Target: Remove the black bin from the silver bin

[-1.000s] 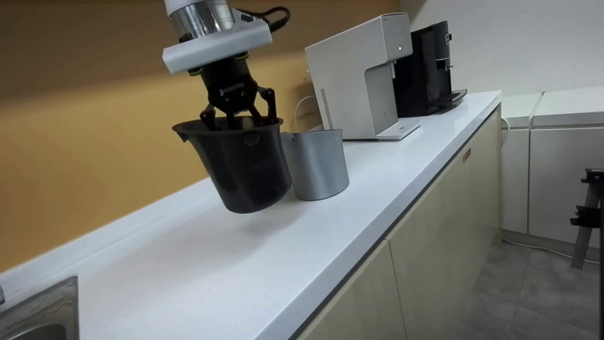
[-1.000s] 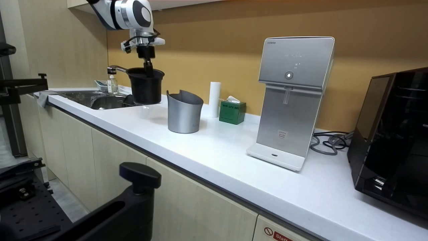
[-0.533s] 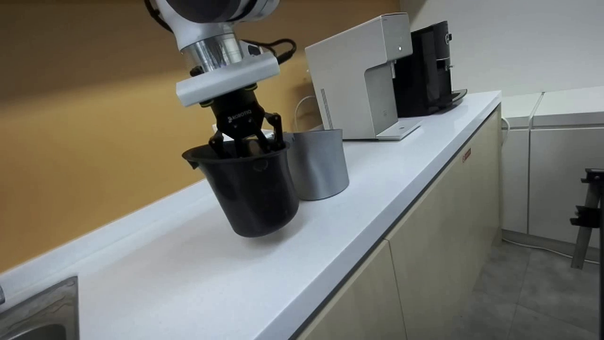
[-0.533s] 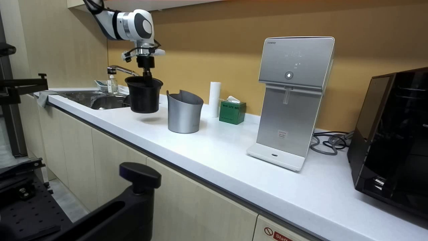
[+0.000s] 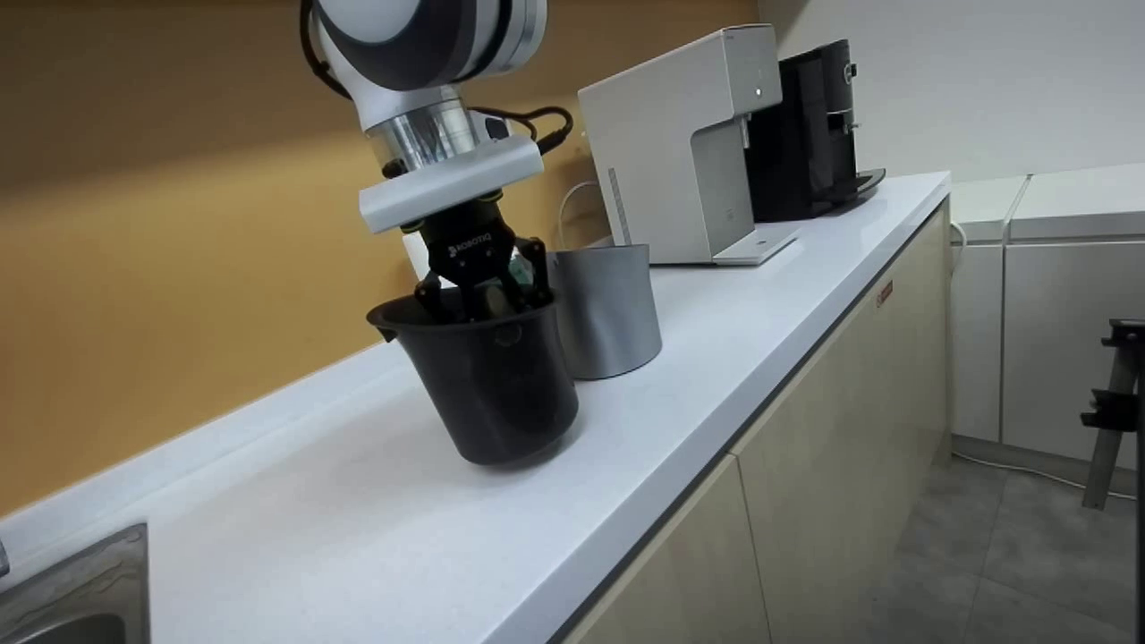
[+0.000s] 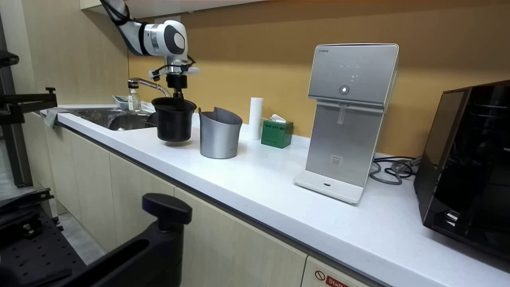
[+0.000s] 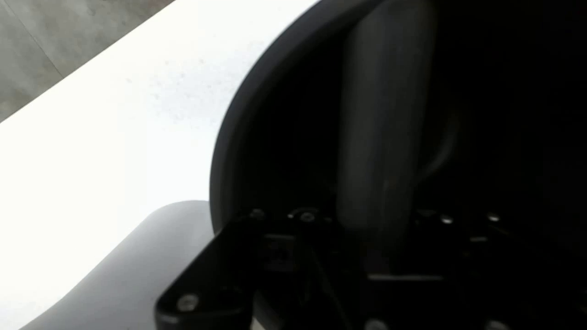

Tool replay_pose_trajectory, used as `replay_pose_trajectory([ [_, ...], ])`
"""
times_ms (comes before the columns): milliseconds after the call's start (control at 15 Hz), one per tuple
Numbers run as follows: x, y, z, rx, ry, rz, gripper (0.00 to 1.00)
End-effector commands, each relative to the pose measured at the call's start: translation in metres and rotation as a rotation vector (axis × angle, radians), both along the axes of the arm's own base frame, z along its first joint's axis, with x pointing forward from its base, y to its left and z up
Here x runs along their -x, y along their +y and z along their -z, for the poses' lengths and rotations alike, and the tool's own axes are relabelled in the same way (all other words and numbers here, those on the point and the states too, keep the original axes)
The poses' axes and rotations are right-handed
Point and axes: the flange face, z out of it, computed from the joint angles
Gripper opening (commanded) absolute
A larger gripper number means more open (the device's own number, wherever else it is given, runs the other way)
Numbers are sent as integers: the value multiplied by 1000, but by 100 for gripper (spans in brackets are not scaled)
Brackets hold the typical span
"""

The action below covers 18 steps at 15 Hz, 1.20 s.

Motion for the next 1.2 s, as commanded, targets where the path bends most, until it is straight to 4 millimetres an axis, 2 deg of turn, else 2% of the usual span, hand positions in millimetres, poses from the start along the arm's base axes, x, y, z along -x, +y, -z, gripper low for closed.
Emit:
replay_pose_trajectory([
  [0,-1,-1,-2,-20,2,-11,36],
  [133,-1,-1,1,-26,11,-17,43],
  [467,0,-1,-2,-37,14,-27,77],
  [667,1,2,-13,-31,0,-42,97],
  [800,4,7,-28,-24,-22,-50,100],
  [1133,21,13,-87,25,-82,-56,100],
])
